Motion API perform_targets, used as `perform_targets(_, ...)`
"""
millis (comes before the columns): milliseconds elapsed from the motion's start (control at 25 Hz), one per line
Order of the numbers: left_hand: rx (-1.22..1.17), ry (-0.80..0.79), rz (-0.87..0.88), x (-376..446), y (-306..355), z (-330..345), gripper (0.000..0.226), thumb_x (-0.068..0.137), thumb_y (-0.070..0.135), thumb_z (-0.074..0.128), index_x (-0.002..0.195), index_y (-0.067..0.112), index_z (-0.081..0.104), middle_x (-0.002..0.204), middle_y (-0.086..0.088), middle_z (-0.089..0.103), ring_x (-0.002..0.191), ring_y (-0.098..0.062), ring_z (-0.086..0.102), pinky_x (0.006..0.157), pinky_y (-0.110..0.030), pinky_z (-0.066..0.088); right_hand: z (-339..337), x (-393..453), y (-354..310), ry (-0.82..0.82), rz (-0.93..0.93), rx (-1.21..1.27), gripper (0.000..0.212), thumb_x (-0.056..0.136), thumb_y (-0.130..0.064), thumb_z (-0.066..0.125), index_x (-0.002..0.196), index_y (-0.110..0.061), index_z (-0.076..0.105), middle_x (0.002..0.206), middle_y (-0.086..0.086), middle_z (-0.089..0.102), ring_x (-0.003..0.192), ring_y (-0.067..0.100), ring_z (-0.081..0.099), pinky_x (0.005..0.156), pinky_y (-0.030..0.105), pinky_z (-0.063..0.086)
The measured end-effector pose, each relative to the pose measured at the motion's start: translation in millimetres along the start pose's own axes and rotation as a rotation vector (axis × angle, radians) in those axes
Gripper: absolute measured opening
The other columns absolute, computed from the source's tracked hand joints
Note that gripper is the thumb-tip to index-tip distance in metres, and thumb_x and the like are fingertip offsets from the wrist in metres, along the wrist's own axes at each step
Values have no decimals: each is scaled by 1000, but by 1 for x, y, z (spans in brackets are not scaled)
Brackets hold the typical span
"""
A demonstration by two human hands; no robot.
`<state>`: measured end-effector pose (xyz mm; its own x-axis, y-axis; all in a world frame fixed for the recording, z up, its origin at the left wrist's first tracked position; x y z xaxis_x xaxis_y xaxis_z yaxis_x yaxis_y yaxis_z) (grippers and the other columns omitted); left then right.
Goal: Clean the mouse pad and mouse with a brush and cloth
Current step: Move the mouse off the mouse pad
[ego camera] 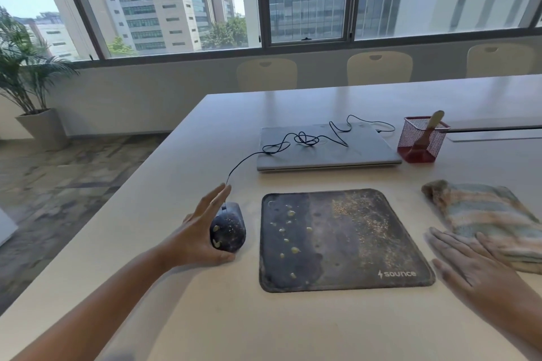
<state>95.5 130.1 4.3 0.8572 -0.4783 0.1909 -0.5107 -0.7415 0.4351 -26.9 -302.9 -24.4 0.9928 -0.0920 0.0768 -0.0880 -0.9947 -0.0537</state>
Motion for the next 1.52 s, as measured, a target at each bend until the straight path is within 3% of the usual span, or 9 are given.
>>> perform_targets(120,-48,4,-1,0,-9,4,123,48,51,79,140,51,-2,148,33,-2,136,-8,22,107,-38,32,-3,0,0,-14,-2,-7,85,69,-66,-11,145,-40,15,146,-31,6,131,-16,-1,108,18,-21)
perform_targets(360,-129,-40,63,5,-13,6,123,48,53,81,141,51,0,148,33,-1,132,19,9,103,-27,28,-5,0,-3,-8,-18,16,85,69,-71,-6,144,-37,18,143,-32,5,133,-15,2,110,17,-16)
perform_targets(600,-198,-47,94,7,-14,8,122,48,57,80,141,52,0,150,31,-4,135,15,5,104,-23,24,-8,-1,-6,-3,-31,16,84,72,-71,0,144,-35,21,144,-29,10,134,-12,9,110,17,-12)
perform_targets(800,-263,-61,65,9,-15,6,121,43,70,76,137,59,1,149,33,-6,133,20,1,108,-26,19,-5,-1,-4,1,-27,1,61,90,-60,13,145,-34,23,151,-22,18,136,-10,10,113,20,-10)
perform_targets(880,-341,-31,28,8,-17,3,111,46,75,70,133,63,3,149,33,-4,132,21,1,110,-28,16,-4,-1,-3,-6,-27,6,59,90,-56,19,145,-34,23,152,-22,18,137,-10,10,114,22,-9)
perform_targets(1000,-455,18,-59,7,-19,-1,96,50,90,49,130,64,3,149,32,-5,138,9,-1,114,-30,7,-3,-2,-3,0,-24,11,53,95,-47,30,146,-34,21,153,-21,17,135,-11,8,112,21,-10)
perform_targets(1200,-201,110,-209,21,-4,-12,121,39,100,0,139,33,-15,144,19,-24,134,2,-14,112,-42,-12,-4,-2,-4,24,-38,35,59,91,-60,20,144,-35,25,149,-25,17,132,-14,8,110,16,-13)
perform_targets(1360,-123,192,-158,30,64,1,88,68,83,4,136,32,-22,142,20,-29,135,3,-22,112,-36,-14,-6,-2,-4,49,-56,78,82,75,-75,5,143,-36,28,143,-31,16,134,-13,10,113,19,-10)
perform_targets(1520,54,12,-16,36,145,63,77,78,72,0,133,29,-30,144,11,-37,133,-2,-31,109,-32,-22,-7,-1,-4,26,-66,72,92,71,-80,-5,144,-35,27,150,-25,20,139,-5,13,116,26,-6)
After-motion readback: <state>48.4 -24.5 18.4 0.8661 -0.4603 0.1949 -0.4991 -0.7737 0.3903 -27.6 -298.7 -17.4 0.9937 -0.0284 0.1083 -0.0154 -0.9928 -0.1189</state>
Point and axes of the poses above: each hand's wrist, its own x-axis towards the middle knuckle, its own z-axis out of the palm, y = z × x, the point moved 7 cm from there along x, towards the middle knuckle
